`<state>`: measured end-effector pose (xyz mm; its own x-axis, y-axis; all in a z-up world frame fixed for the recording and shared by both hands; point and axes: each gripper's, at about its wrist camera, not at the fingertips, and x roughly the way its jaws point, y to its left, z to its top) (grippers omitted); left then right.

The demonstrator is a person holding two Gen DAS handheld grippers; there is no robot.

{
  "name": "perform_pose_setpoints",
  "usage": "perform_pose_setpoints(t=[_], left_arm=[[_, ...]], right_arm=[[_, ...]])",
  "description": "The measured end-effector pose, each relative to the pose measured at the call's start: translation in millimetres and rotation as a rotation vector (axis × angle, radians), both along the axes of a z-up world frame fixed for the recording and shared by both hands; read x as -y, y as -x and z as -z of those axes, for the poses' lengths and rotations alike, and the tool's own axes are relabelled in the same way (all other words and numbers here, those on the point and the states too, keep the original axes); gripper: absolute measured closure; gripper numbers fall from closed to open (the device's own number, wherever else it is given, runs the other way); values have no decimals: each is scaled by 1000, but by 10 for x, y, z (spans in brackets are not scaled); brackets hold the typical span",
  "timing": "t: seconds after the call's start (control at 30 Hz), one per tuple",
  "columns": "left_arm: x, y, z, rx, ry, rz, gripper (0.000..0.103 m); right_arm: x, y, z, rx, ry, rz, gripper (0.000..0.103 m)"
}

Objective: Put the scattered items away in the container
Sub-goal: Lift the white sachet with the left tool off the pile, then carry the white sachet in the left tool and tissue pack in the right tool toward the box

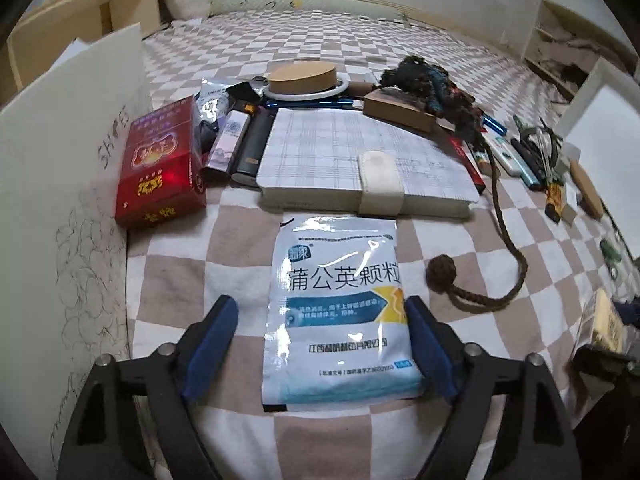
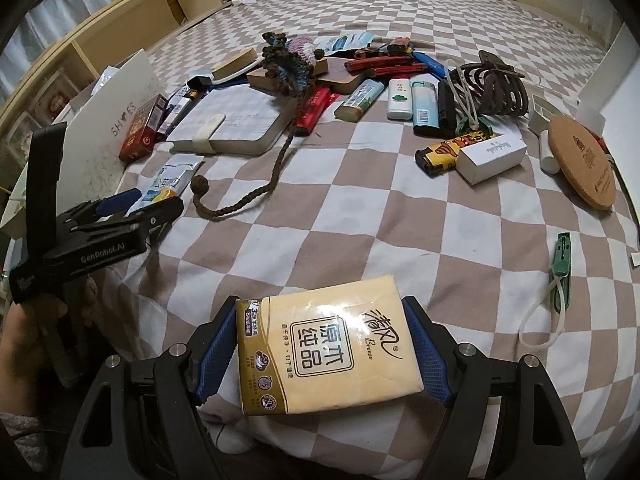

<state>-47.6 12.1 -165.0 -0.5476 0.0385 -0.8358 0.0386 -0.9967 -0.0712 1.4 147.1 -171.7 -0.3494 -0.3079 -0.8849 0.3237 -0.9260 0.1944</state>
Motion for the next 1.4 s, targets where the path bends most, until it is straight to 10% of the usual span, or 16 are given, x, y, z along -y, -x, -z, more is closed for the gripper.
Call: perform_pose_setpoints(t=[0.13, 0.73, 1.4], left_arm=[[10, -54, -20, -15, -13, -17, 39], [-96, -300, -265, -93, -123, 56, 43], [560, -423, -1469, -352, -262, 31, 43]], right_arm=[[33, 2, 20, -8, -5, 11, 24], [215, -127, -56, -51, -19, 1, 24], [817, 217, -826, -216, 38, -112, 24]])
